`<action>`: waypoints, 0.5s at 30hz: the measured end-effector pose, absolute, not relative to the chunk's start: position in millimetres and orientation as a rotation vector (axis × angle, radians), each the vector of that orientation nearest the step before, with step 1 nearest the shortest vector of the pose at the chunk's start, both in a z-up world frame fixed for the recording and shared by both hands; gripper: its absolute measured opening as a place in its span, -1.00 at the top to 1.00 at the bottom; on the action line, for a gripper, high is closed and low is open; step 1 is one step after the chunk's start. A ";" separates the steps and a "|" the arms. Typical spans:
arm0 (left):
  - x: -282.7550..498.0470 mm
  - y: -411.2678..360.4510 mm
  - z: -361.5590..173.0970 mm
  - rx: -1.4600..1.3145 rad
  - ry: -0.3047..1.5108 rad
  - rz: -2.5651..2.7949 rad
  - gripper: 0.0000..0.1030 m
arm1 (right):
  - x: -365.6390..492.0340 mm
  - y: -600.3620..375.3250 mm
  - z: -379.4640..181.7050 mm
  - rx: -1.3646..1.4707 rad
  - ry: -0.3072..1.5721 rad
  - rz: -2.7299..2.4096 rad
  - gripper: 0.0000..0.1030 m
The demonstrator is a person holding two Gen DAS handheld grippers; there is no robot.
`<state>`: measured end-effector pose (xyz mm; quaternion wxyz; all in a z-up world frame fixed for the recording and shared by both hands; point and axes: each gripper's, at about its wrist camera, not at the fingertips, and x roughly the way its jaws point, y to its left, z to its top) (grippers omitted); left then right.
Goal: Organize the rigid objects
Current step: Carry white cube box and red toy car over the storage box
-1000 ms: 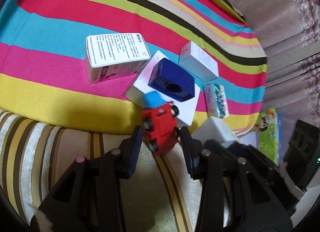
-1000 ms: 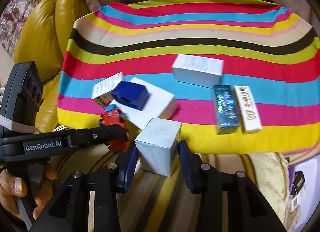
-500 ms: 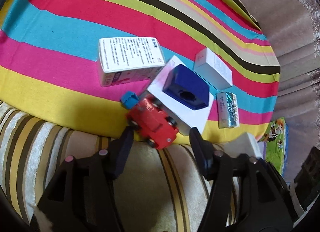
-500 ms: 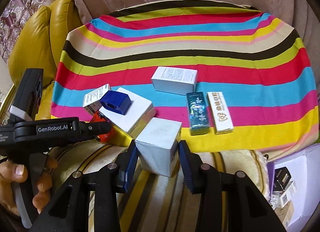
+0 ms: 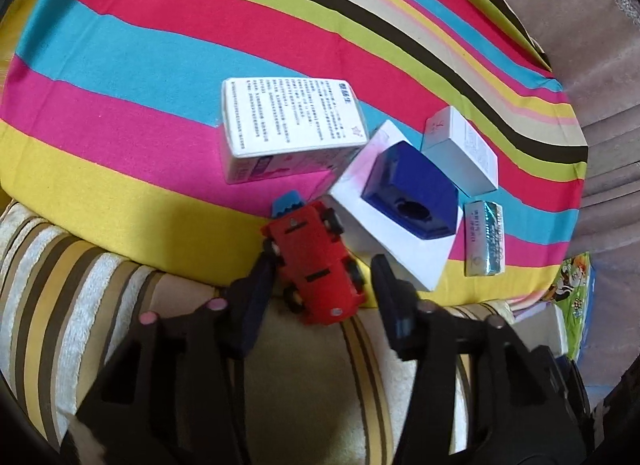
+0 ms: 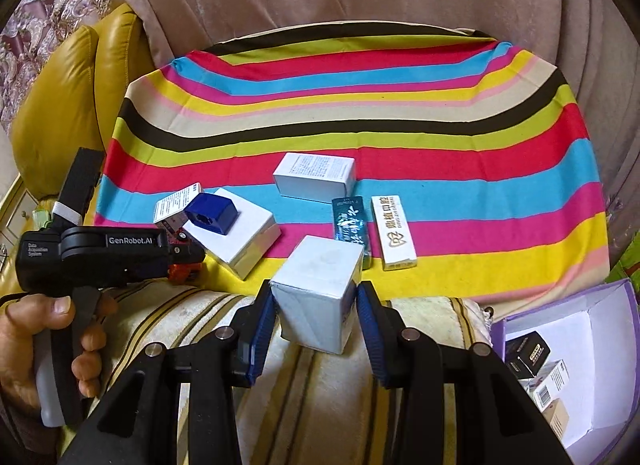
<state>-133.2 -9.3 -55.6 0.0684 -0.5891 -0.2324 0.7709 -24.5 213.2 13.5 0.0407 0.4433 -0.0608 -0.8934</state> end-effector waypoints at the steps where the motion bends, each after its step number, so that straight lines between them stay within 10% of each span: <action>1: -132.8 -9.9 -55.3 -1.773 -0.703 2.317 0.06 | -23.2 213.9 13.8 1.358 -0.188 -2.738 0.18; 15: -105.0 -15.7 -34.3 -1.611 -0.788 2.316 0.18 | -12.1 229.8 18.9 1.347 -0.202 -2.784 0.18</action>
